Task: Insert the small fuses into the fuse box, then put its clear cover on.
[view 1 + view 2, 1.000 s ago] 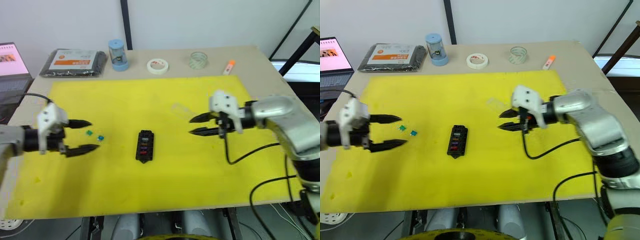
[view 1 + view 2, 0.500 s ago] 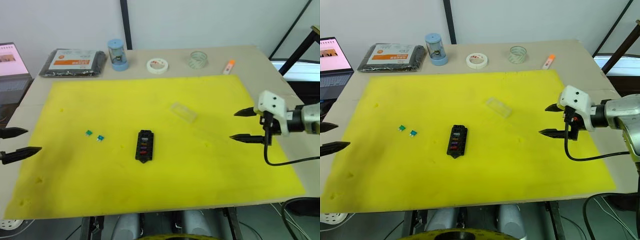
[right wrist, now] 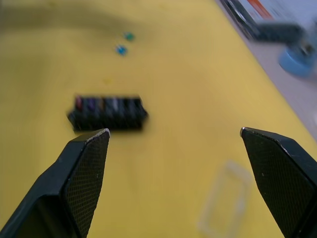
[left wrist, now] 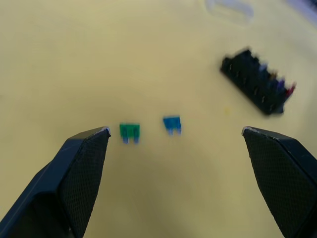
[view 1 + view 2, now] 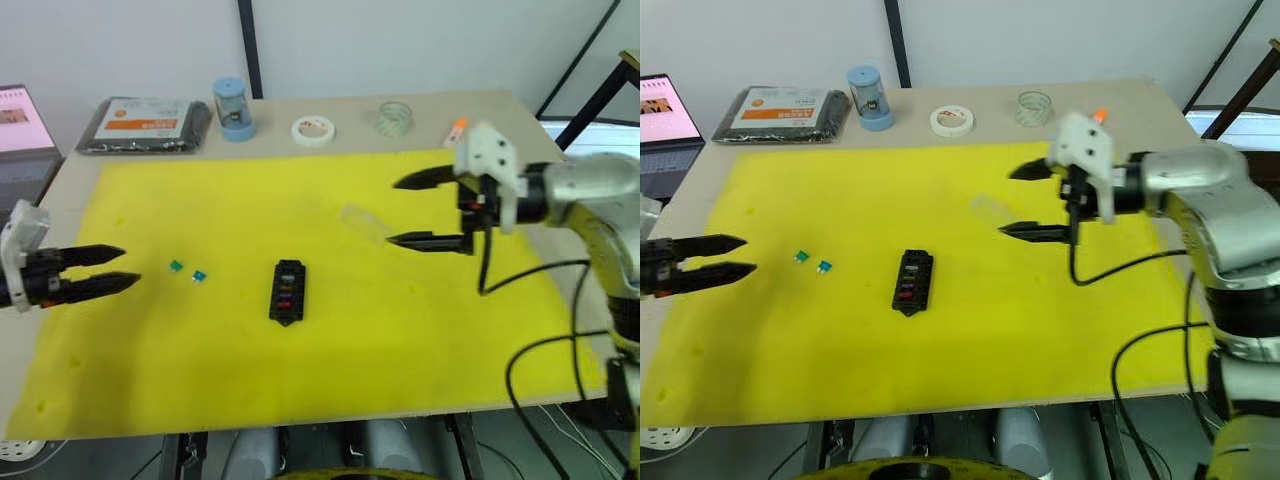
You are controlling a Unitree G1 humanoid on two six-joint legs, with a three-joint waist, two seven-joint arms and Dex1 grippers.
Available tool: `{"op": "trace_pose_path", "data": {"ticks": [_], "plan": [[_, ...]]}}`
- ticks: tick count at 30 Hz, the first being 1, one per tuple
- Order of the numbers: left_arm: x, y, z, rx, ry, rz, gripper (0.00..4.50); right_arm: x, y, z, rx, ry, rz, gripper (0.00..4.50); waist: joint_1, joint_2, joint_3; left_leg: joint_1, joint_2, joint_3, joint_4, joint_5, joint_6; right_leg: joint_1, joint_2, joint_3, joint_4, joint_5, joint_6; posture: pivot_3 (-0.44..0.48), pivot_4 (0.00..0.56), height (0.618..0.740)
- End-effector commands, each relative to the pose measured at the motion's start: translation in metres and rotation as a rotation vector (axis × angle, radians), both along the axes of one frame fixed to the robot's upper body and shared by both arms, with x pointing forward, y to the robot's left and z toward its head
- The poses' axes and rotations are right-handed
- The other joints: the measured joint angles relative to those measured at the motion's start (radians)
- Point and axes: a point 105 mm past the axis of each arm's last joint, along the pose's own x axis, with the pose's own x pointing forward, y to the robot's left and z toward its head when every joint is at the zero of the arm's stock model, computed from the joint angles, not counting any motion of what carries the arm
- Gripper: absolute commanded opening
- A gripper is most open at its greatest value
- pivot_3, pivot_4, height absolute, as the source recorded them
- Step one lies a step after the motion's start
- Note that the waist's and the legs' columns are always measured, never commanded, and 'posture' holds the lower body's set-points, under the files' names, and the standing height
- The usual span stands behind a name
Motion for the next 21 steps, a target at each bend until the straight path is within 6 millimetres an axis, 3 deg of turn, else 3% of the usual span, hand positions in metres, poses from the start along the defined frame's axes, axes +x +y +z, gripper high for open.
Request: {"op": "trace_pose_path", "data": {"ticks": [1,8,21], "plan": [[0.007,-0.003,-0.014,-0.146,0.157,0.028,4.5,-0.008,0.03,0.003,-0.003,-0.027,0.087,4.47,0.001,-0.001,0.0,0.0,-0.001,0.0,0.0,0.0,0.0,0.0,0.0,0.0,0.0,0.0,0.0,0.0,0.15,0.74],[0.026,-0.014,-0.035,-0.33,0.338,0.106,4.5,-0.006,0.063,0.002,0.0,-0.058,0.158,4.47,0.0,-0.002,-0.001,-0.002,-0.002,0.001,0.001,0.0,0.0,0.0,0.0,0.0,0.0,0.0,0.0,0.0,0.15,0.74],[0.031,-0.027,-0.061,-0.363,0.401,0.128,4.5,-0.009,0.073,0.001,0.01,-0.068,0.181,4.47,0.001,-0.003,-0.001,0.0,-0.001,0.0,0.001,0.0,-0.001,0.002,-0.001,0.0,0.001,0.0,0.0,0.0,0.15,0.74]]}}
